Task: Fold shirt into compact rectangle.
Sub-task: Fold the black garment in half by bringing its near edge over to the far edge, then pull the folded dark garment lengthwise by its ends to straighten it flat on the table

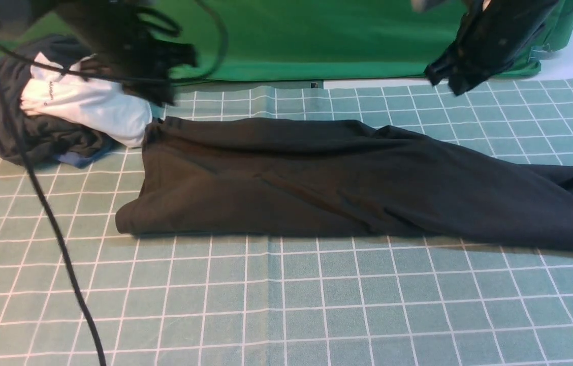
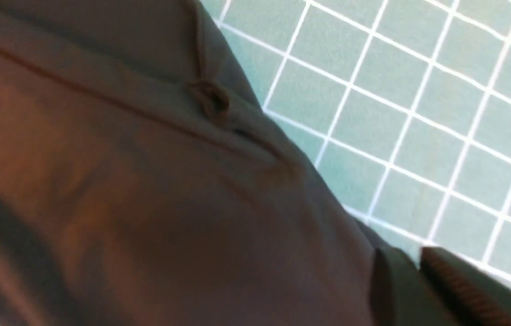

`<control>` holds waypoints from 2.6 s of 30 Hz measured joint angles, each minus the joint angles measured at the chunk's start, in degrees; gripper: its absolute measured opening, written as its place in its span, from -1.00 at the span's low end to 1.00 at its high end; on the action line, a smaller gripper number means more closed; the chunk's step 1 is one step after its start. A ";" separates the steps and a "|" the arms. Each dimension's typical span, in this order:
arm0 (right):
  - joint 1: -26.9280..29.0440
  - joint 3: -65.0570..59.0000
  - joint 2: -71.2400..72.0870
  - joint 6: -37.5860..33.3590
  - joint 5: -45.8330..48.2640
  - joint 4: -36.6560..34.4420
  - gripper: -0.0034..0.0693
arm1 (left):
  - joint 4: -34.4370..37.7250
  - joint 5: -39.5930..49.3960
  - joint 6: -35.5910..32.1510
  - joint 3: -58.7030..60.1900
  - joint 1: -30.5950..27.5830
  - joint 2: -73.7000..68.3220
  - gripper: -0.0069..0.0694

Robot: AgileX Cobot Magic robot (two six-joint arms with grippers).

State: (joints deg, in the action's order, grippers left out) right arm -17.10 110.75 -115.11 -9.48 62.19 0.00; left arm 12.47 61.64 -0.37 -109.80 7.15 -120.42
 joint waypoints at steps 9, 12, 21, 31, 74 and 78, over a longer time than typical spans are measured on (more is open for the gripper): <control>0.04 0.00 1.79 -0.05 3.35 0.00 -0.92 | 2.26 -4.59 -1.74 -0.13 11.91 -8.53 -0.81; 0.04 0.00 1.79 -0.05 3.78 -0.62 -0.92 | 1.50 -9.43 -1.79 -0.13 12.88 -12.03 -0.81; -0.58 -0.14 3.80 -1.77 6.97 -2.94 -0.92 | -4.99 -29.89 3.91 -2.67 10.56 -15.95 -0.79; 8.07 -9.89 14.07 -2.67 7.37 -2.26 -0.90 | -5.12 -6.49 1.52 -14.99 6.63 -12.78 -0.79; 20.75 -14.12 -3.17 -10.70 -3.78 -9.20 -0.89 | -10.31 -9.45 0.37 27.84 10.03 4.00 -0.79; 20.75 -12.73 -3.50 -10.70 -3.88 -7.32 -0.89 | -10.43 -9.21 0.37 27.84 10.03 4.00 -0.79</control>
State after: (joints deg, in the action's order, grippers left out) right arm 3.65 98.03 -118.62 -20.18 58.31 -7.32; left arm 2.04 52.43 0.00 -81.97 17.18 -116.42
